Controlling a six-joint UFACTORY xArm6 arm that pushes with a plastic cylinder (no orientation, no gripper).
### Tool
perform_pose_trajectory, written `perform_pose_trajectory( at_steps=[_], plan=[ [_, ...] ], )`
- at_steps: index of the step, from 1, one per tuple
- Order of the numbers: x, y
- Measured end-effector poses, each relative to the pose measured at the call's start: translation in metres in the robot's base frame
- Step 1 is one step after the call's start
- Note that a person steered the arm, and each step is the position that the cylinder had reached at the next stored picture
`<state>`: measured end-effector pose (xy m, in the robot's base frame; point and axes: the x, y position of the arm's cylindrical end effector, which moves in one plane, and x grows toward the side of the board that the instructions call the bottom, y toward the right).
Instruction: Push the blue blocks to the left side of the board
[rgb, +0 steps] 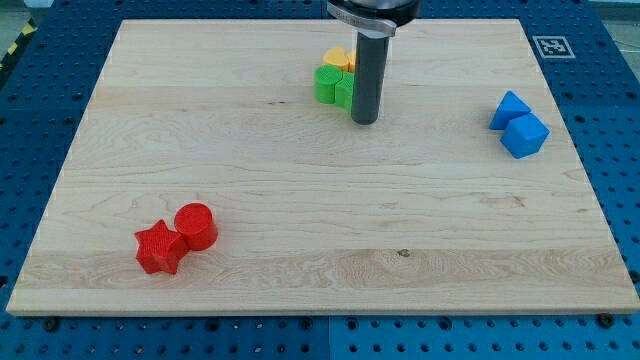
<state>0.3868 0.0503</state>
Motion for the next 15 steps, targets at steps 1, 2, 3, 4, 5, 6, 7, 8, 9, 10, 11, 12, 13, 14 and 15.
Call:
perform_pose_trajectory(
  at_steps=[1, 2, 3, 4, 5, 6, 7, 8, 9, 10, 11, 12, 13, 14, 15],
  plan=[
    [0.0, 0.0],
    [-0.008, 0.0],
    [-0.009, 0.0],
    [0.029, 0.016],
    [0.081, 0.057],
    [0.124, 0.105],
    [0.139, 0.161],
    [0.135, 0.221],
    [0.107, 0.264],
    [0.071, 0.28],
    [0.039, 0.278],
    [0.012, 0.258],
    [0.002, 0.226],
    [0.018, 0.188],
    [0.05, 0.149]
  ],
)
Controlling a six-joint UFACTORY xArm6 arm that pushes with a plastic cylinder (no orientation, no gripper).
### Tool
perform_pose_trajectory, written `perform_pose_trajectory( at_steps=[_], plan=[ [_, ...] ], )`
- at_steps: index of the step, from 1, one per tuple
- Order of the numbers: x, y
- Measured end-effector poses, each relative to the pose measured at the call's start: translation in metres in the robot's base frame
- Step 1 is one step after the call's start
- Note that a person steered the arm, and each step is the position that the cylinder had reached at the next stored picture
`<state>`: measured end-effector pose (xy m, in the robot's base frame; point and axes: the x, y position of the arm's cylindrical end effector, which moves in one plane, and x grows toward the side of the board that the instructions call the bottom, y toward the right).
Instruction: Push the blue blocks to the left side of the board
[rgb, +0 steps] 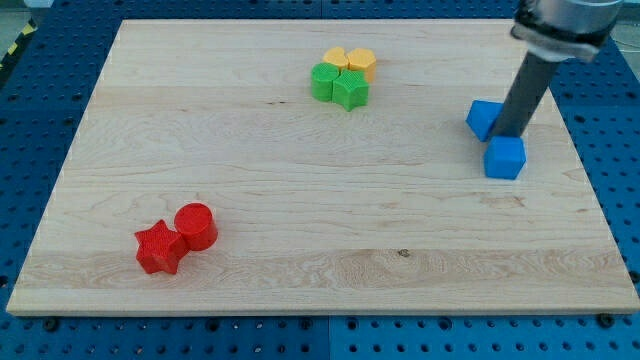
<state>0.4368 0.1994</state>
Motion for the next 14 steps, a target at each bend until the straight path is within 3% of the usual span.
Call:
perform_pose_trajectory(
  at_steps=[3, 4, 5, 7, 9, 11, 12, 14],
  plan=[
    [-0.035, 0.044],
    [-0.064, 0.038],
    [-0.067, 0.011],
    [0.007, -0.039],
    [-0.02, -0.027],
    [0.005, 0.032],
    [0.032, 0.032],
    [0.039, -0.023]
  ],
)
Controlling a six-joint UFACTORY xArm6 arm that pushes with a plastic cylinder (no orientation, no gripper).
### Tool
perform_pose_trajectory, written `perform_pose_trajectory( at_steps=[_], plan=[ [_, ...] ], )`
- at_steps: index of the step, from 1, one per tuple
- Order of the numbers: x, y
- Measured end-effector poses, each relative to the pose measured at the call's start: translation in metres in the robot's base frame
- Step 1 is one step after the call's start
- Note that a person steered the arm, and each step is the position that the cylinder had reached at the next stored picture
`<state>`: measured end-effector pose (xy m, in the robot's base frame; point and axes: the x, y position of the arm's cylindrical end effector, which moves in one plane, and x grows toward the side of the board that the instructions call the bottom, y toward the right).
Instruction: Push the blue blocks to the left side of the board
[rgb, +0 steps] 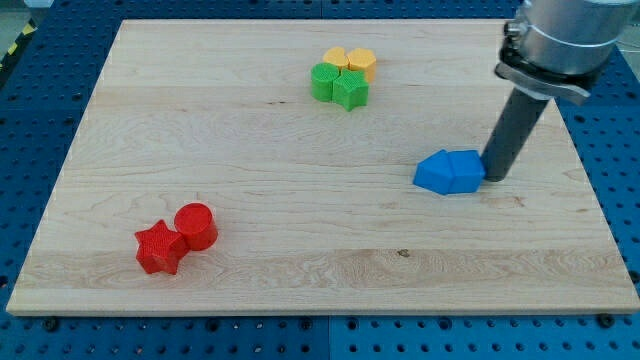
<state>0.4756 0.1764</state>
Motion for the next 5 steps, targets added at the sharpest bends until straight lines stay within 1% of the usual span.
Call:
perform_pose_trajectory(
  at_steps=[2, 3, 4, 5],
  plan=[
    [0.007, -0.036],
    [0.013, -0.044],
    [-0.018, -0.03],
    [-0.027, -0.059]
  ],
)
